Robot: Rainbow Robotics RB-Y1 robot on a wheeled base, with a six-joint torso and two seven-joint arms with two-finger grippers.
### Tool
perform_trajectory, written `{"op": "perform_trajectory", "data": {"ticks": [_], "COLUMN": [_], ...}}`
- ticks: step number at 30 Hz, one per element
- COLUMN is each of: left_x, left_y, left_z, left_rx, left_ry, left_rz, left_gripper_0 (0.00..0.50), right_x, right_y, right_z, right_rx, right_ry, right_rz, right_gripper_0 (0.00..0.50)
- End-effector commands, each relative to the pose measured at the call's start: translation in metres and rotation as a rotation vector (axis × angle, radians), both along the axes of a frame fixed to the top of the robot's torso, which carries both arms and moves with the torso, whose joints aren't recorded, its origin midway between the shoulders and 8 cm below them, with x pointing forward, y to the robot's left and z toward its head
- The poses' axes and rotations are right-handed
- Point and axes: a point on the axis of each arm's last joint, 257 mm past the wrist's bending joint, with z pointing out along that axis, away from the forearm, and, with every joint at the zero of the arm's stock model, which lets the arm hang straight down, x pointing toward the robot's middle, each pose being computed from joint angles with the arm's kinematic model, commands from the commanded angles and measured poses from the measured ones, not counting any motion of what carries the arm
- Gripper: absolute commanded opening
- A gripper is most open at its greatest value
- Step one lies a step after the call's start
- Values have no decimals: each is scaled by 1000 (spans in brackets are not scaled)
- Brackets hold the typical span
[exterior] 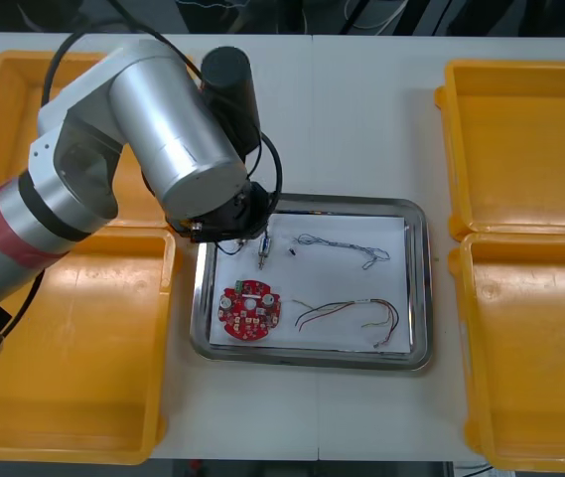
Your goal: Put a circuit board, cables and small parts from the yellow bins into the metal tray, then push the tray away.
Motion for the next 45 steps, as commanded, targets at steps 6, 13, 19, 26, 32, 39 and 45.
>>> {"op": "perform_trajectory", "data": {"ticks": [6, 13, 19, 26, 32, 39, 45], "left_x": [-7, -24, -29, -42, -53, -66, -76], "left_y": [57, 94, 115, 141, 171, 199, 226], "left_z": [66, 81, 92, 89, 82, 71, 64], "left_rx": [38, 70, 65, 58, 49, 23, 46], "left_ry": [-45, -10, -44, -54, -44, -29, -33], "left_rz": [-4, -36, -104, -122, -88, -31, -24], "left_gripper_0": [500, 500, 500, 500, 500, 500, 500], "right_x": [-2, -9, -18, -27, -28, -37, -52], "right_y": [81, 134, 177, 215, 236, 269, 284], "right_z": [14, 5, -2, -16, -38, -66, -98], "right_rx": [-150, -218, -234, -284, -394, -478, -527], "right_ry": [-31, -8, -19, -41, -93, -147, -128], "right_rz": [318, 534, 687, 874, 1023, 1140, 1207], "right_gripper_0": [500, 500, 500, 500, 500, 500, 500]}}
